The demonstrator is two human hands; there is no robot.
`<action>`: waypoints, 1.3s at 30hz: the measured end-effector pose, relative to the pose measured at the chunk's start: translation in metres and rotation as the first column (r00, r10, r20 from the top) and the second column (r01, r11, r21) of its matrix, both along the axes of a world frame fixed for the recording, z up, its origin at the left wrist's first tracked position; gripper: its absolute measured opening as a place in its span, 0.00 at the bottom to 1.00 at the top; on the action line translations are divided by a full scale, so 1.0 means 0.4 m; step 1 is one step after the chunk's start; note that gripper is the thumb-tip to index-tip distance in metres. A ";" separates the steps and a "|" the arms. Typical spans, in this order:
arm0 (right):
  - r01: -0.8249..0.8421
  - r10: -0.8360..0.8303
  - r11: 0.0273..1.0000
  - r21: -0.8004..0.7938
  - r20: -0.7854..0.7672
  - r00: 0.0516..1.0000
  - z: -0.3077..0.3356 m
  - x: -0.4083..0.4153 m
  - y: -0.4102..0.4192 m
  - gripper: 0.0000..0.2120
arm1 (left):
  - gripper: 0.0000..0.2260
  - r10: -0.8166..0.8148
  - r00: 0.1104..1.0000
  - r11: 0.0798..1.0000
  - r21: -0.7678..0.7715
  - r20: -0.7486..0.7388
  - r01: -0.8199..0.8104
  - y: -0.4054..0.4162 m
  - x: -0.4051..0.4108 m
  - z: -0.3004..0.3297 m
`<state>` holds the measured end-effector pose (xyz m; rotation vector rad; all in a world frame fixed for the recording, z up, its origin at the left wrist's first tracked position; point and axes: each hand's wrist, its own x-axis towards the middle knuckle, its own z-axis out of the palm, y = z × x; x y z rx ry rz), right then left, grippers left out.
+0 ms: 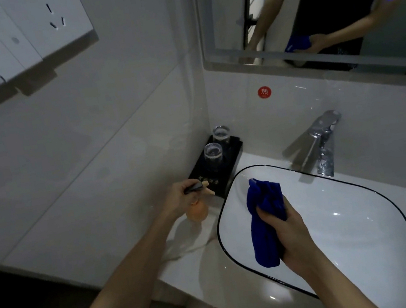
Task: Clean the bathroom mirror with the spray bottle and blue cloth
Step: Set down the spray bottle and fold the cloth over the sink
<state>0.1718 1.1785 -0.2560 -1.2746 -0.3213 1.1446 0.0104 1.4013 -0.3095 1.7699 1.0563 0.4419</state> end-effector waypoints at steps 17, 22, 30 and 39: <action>0.173 -0.171 0.985 0.011 -0.111 0.979 0.026 0.082 -0.041 0.19 | 0.13 -0.040 0.967 0.976 0.199 -0.252 0.092 0.047 0.099 -0.092; 0.206 -0.208 0.977 0.046 0.034 0.978 0.064 0.112 -0.032 0.18 | 0.12 0.079 0.992 0.953 0.286 0.095 -0.103 -0.071 0.153 0.044; 0.063 -0.080 0.997 0.053 0.439 0.895 0.110 0.121 -0.007 0.15 | 0.22 0.159 0.840 0.602 -0.725 0.518 0.333 -0.357 0.244 0.219; -0.040 0.076 0.996 -0.076 0.546 0.834 0.097 0.119 -0.083 0.28 | 0.15 0.216 0.789 0.648 -0.689 0.576 0.326 -0.407 0.226 0.227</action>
